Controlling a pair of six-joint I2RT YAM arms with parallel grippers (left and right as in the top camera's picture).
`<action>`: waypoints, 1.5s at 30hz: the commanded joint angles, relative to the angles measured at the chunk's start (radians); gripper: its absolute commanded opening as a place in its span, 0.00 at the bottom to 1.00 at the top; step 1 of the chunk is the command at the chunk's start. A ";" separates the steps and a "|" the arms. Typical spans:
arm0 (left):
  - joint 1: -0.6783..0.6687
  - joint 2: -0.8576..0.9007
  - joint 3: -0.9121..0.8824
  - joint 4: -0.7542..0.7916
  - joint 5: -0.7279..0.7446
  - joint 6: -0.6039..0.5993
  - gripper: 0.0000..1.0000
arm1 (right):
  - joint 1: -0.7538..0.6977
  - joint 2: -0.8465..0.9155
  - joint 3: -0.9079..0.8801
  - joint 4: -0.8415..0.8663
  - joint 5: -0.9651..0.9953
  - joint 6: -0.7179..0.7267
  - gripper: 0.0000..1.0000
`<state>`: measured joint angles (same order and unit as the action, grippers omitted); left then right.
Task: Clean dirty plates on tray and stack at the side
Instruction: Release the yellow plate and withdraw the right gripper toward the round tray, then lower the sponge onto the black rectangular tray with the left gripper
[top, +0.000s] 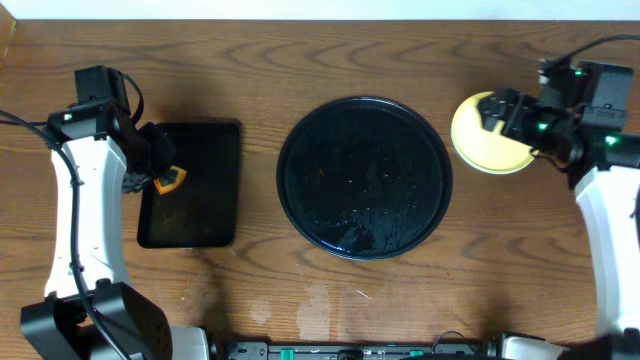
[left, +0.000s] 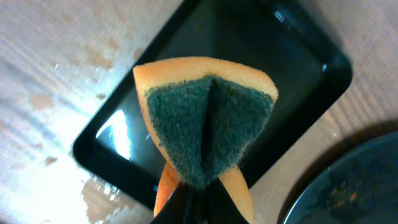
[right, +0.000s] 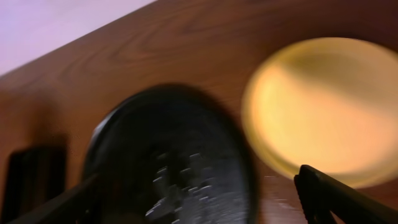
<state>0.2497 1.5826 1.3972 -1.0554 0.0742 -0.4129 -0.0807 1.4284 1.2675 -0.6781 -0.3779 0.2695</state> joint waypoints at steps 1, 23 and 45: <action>0.002 0.022 -0.055 0.048 0.047 0.016 0.08 | 0.101 -0.005 0.014 -0.006 -0.045 -0.024 0.95; 0.090 0.328 -0.130 0.254 0.459 0.017 0.16 | 0.364 0.018 0.013 -0.014 0.037 -0.047 0.99; 0.070 0.307 -0.132 0.305 0.405 0.105 0.09 | 0.364 0.018 0.013 -0.015 0.037 -0.047 0.99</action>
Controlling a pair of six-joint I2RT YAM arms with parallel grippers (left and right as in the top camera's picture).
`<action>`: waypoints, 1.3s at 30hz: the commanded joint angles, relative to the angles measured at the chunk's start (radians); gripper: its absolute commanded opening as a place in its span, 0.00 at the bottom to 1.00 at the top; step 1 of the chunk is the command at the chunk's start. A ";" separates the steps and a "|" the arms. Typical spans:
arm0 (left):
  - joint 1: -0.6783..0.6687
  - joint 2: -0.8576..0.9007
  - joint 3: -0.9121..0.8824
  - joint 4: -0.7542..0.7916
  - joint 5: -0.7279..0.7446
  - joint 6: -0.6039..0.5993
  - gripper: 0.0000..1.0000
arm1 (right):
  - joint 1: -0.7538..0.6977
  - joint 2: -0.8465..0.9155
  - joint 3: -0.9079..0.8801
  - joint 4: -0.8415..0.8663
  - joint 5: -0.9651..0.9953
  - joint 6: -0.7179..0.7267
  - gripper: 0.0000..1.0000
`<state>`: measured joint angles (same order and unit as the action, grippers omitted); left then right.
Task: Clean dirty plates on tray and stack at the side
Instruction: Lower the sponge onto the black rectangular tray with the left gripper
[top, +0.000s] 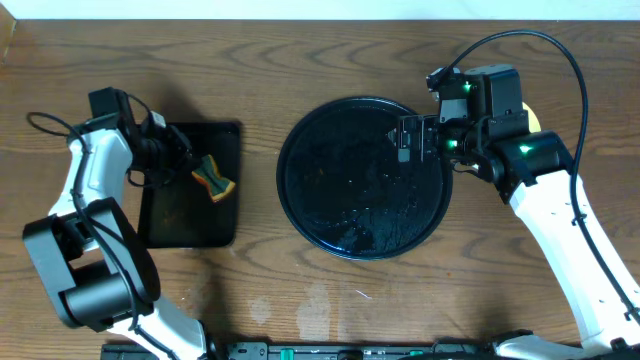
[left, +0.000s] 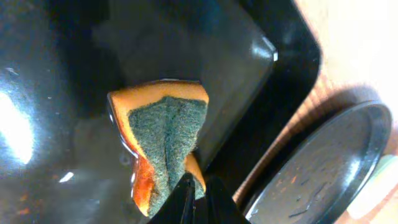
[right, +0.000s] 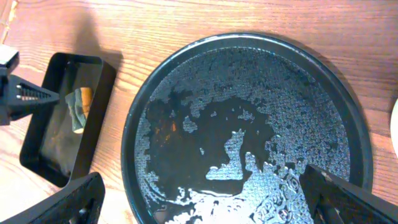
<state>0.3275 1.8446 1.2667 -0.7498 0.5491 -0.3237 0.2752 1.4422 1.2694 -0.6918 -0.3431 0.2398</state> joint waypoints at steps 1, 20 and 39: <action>-0.008 0.054 -0.002 -0.003 -0.105 0.016 0.08 | 0.008 0.005 0.011 -0.001 0.003 -0.017 0.99; -0.007 0.054 0.031 -0.087 -0.194 0.013 0.07 | 0.008 0.005 0.011 -0.016 0.003 -0.021 0.99; -0.049 0.043 -0.040 0.043 -0.085 -0.006 0.08 | 0.008 0.005 0.011 -0.007 0.029 -0.020 0.99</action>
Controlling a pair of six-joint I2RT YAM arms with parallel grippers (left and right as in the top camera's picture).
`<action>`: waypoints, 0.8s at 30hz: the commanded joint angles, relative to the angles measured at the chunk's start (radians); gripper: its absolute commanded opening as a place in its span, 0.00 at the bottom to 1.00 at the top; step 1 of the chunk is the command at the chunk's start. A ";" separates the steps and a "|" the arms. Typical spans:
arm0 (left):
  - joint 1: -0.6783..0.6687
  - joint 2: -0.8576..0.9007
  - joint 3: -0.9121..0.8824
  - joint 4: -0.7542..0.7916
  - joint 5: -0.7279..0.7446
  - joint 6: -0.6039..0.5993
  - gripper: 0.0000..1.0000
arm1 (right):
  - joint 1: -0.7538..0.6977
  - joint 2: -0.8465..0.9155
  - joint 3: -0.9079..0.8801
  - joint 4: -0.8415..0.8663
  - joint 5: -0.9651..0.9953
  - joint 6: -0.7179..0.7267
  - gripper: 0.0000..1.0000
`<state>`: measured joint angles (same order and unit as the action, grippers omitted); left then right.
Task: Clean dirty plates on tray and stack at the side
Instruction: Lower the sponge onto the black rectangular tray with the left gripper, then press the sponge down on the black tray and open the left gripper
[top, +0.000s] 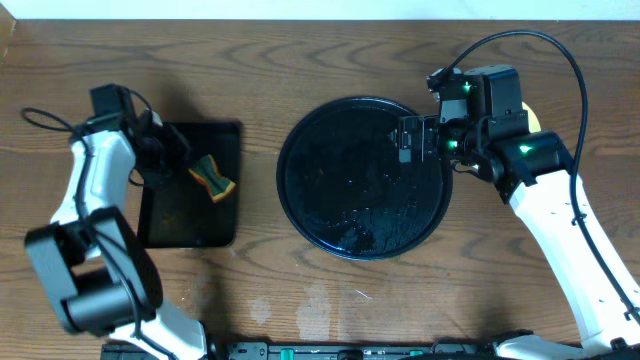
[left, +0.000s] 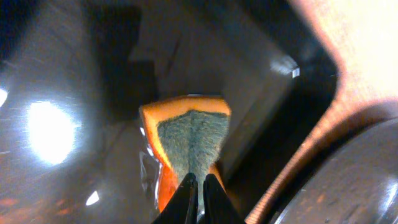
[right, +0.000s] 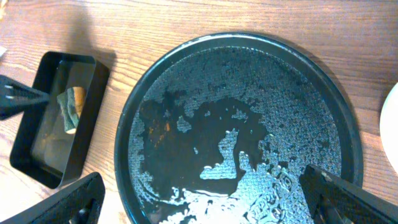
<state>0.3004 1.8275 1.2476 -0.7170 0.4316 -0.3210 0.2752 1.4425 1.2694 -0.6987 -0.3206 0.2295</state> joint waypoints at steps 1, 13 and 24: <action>-0.029 0.081 -0.021 0.018 0.032 -0.008 0.08 | 0.008 0.004 0.011 0.000 0.006 -0.010 0.99; -0.038 0.154 -0.018 -0.039 -0.428 -0.150 0.07 | 0.008 0.004 0.011 -0.001 0.007 -0.011 0.99; -0.034 -0.104 0.006 -0.051 -0.324 -0.155 0.07 | 0.008 0.004 0.011 -0.001 0.007 -0.010 0.99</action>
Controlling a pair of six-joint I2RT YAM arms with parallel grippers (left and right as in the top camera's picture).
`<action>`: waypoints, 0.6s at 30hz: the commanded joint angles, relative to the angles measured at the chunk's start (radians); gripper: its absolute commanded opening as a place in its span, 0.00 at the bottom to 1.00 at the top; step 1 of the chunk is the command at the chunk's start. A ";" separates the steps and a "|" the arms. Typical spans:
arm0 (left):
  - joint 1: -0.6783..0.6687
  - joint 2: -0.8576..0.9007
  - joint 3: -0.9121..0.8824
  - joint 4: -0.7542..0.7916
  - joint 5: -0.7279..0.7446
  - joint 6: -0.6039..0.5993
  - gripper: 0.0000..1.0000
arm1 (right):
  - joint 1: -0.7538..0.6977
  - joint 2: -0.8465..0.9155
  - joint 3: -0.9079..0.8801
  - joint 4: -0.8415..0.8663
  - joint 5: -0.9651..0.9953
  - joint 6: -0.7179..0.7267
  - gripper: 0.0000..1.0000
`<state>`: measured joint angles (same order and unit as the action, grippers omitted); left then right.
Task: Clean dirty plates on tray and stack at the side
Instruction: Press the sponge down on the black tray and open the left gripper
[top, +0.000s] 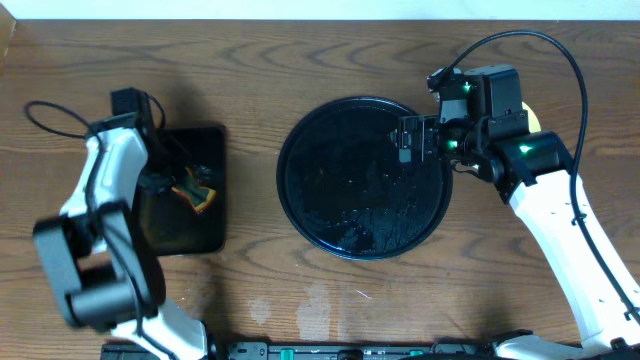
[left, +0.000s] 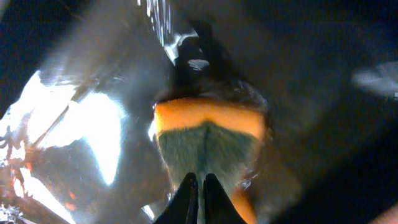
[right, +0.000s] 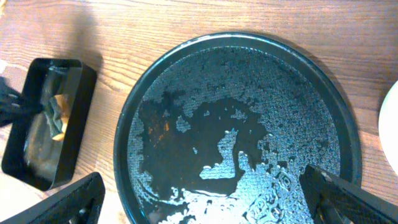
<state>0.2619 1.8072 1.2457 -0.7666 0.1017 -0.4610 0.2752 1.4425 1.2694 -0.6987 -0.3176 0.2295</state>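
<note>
An orange sponge (left: 208, 134) with a green scouring face lies pinched in my left gripper (left: 198, 186), pressed down into the wet black rectangular tray (top: 170, 235) at the left. The sponge (top: 196, 196) sits in the tray's right half. A large round dark tray (top: 363, 177), beaded with water and holding a few orange specks, fills the middle. My right gripper (top: 408, 140) hovers open over its right part, holding nothing. Only the pale edge of the yellow plate (right: 393, 118) shows, to the right of the round tray.
The left arm's cable (top: 45, 110) loops over the wood at the far left. The right arm (top: 560, 220) crosses the table's right side and covers most of the plate in the overhead view. Damp patches mark the table near the front edge (top: 310, 300).
The sponge in my left gripper has gone lower and a little left, into the water of the rectangular tray. That tray has shifted slightly left. The right arm has not moved.
At first my left gripper held the sponge above the rectangular tray's left edge, and the right gripper was over the yellow plate. Then the right gripper stood open over the round tray and stayed there, while the sponge went to the rectangular tray's right part and now into its water.
</note>
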 joint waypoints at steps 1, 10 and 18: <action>0.005 -0.098 0.008 -0.002 0.013 -0.013 0.07 | 0.008 0.004 0.011 -0.001 0.004 -0.011 0.99; 0.005 -0.041 -0.055 -0.007 0.088 0.011 0.08 | 0.008 0.004 0.011 -0.002 0.004 -0.011 0.99; 0.005 0.093 -0.092 0.013 -0.045 0.004 0.07 | 0.008 0.004 0.011 -0.010 0.012 -0.029 0.99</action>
<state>0.2619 1.8561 1.1656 -0.7513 0.1459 -0.4637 0.2752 1.4425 1.2694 -0.7017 -0.3176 0.2256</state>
